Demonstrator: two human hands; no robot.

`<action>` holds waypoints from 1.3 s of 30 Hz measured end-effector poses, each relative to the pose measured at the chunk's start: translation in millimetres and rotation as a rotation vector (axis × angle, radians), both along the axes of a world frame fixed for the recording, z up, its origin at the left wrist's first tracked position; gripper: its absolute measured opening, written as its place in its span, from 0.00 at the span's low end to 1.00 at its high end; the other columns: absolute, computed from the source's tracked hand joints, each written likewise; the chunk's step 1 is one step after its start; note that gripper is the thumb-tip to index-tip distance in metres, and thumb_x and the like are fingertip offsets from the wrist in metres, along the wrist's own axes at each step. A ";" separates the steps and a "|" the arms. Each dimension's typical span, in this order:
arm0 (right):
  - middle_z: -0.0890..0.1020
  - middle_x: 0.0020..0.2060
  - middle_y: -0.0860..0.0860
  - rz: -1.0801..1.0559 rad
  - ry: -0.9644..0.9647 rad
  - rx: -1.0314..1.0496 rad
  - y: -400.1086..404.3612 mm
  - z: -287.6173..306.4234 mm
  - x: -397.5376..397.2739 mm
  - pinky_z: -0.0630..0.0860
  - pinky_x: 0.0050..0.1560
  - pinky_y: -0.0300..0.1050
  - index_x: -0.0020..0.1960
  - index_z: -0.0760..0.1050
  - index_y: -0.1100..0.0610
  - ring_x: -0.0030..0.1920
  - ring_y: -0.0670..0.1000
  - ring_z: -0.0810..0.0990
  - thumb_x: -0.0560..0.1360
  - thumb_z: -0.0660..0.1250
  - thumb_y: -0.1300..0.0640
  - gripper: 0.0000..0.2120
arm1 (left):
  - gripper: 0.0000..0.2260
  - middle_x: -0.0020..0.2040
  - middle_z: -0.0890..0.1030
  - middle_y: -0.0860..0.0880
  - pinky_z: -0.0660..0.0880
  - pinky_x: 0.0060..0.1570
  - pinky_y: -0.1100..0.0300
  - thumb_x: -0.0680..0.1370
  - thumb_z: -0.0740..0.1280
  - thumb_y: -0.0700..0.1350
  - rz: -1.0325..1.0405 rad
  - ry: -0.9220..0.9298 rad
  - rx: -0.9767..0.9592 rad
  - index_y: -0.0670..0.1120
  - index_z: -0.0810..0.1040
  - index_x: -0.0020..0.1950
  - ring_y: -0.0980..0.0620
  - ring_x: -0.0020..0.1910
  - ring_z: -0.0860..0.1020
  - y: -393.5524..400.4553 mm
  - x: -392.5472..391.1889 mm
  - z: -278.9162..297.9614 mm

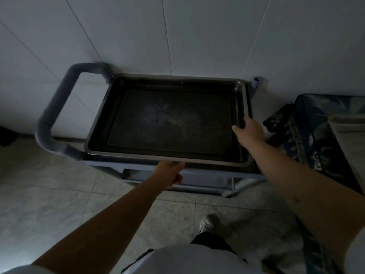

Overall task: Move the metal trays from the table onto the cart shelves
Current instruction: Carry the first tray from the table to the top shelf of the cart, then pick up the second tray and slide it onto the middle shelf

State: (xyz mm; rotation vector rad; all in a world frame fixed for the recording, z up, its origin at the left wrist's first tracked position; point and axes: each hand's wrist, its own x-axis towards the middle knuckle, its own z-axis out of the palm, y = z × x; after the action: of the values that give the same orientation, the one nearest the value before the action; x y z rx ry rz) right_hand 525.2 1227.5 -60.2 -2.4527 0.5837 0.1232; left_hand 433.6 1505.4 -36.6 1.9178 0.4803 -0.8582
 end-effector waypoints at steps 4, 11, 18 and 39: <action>0.64 0.74 0.57 0.166 -0.098 -0.209 59.9 7.7 -84.0 0.67 0.67 0.57 0.73 0.63 0.52 0.72 0.59 0.65 0.75 0.64 0.40 0.32 | 0.16 0.58 0.80 0.46 0.77 0.59 0.48 0.81 0.65 0.56 -0.269 -0.280 0.301 0.48 0.74 0.64 0.49 0.55 0.79 49.6 -32.0 4.3; 0.54 0.78 0.59 0.367 0.007 -0.397 167.6 -14.1 -233.8 0.56 0.72 0.62 0.77 0.57 0.50 0.76 0.61 0.56 0.67 0.50 0.23 0.46 | 0.43 0.82 0.39 0.48 0.51 0.74 0.32 0.71 0.51 0.77 -0.685 -0.578 0.749 0.60 0.42 0.80 0.42 0.81 0.42 151.8 -110.7 -20.2; 0.34 0.77 0.52 0.338 0.124 -0.451 219.4 -24.1 -313.8 0.45 0.73 0.65 0.77 0.38 0.44 0.77 0.58 0.37 0.59 0.41 0.15 0.55 | 0.47 0.77 0.27 0.46 0.45 0.73 0.29 0.64 0.34 0.82 -0.789 -0.672 0.799 0.60 0.30 0.77 0.41 0.76 0.30 195.0 -169.6 -11.2; 0.31 0.76 0.50 -0.873 0.298 -0.290 54.4 32.4 -743.3 0.46 0.74 0.65 0.76 0.34 0.43 0.77 0.56 0.36 0.57 0.44 0.15 0.56 | 0.42 0.83 0.40 0.45 0.50 0.75 0.33 0.71 0.51 0.76 -1.809 -1.150 0.118 0.62 0.43 0.80 0.39 0.81 0.42 -176.8 -387.8 34.1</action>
State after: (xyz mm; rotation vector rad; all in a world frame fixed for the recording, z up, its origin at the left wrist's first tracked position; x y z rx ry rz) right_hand -218.1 1281.9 -27.8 -2.2188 1.8435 0.0450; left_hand 45.8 1328.6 -2.4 2.1930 -2.1474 -0.4330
